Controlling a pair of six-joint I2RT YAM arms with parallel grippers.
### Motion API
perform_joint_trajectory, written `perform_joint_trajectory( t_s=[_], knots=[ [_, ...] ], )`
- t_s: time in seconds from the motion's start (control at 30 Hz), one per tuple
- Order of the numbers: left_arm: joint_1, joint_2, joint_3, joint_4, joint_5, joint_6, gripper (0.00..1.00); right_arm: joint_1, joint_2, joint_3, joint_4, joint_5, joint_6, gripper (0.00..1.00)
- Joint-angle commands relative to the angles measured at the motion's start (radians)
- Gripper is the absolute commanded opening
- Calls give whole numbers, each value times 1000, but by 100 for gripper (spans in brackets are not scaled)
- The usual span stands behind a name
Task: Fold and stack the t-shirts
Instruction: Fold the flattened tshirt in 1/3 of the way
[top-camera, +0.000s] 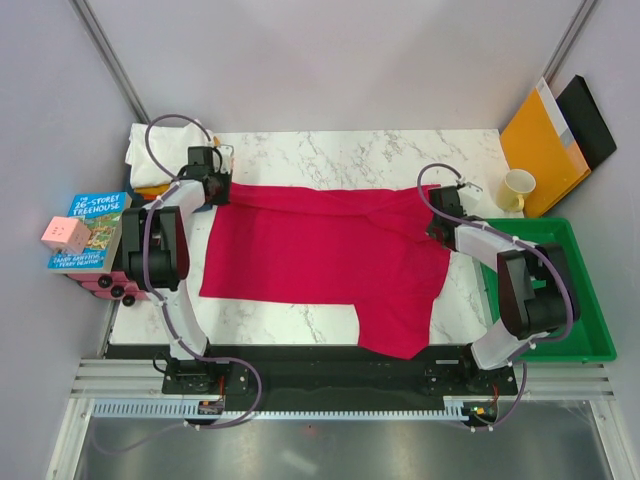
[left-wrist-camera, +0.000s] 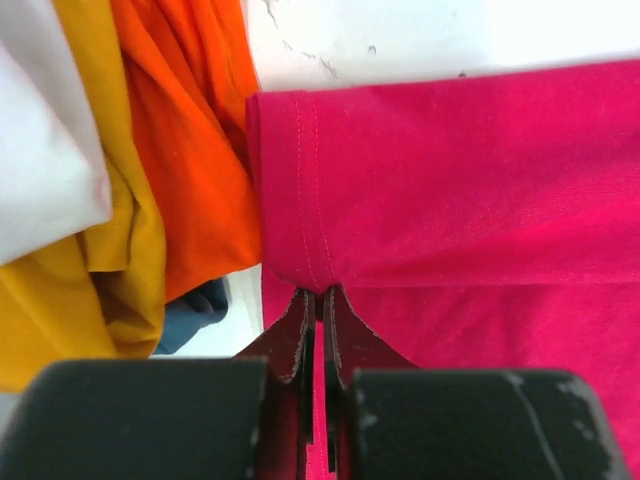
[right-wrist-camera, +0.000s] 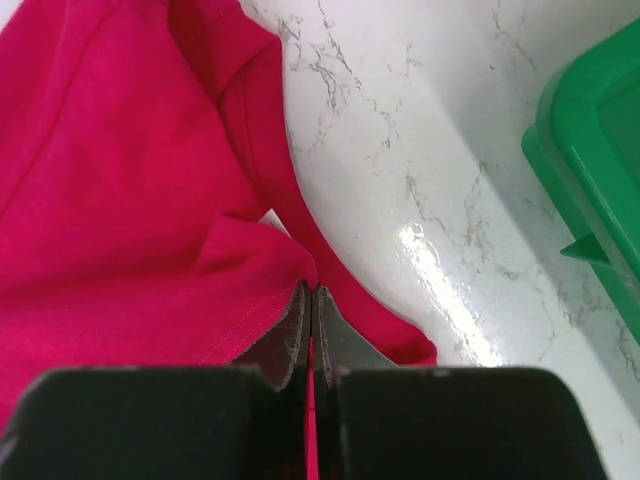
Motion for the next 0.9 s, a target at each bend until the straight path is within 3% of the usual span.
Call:
perform_joint_trajectory(
  t_s=[0.0,0.37,0.87],
  knots=[
    [8,50,24,-32,-15,46,2,-4,13,-12,-14,8,35,0],
    [6,104,84,-83,-46,46,2,-4,17,-25,-54,5,59,0],
    [7,49,104,-105,-49,18,2,-5,-75,-36,-34,-4,32,0]
  ],
)
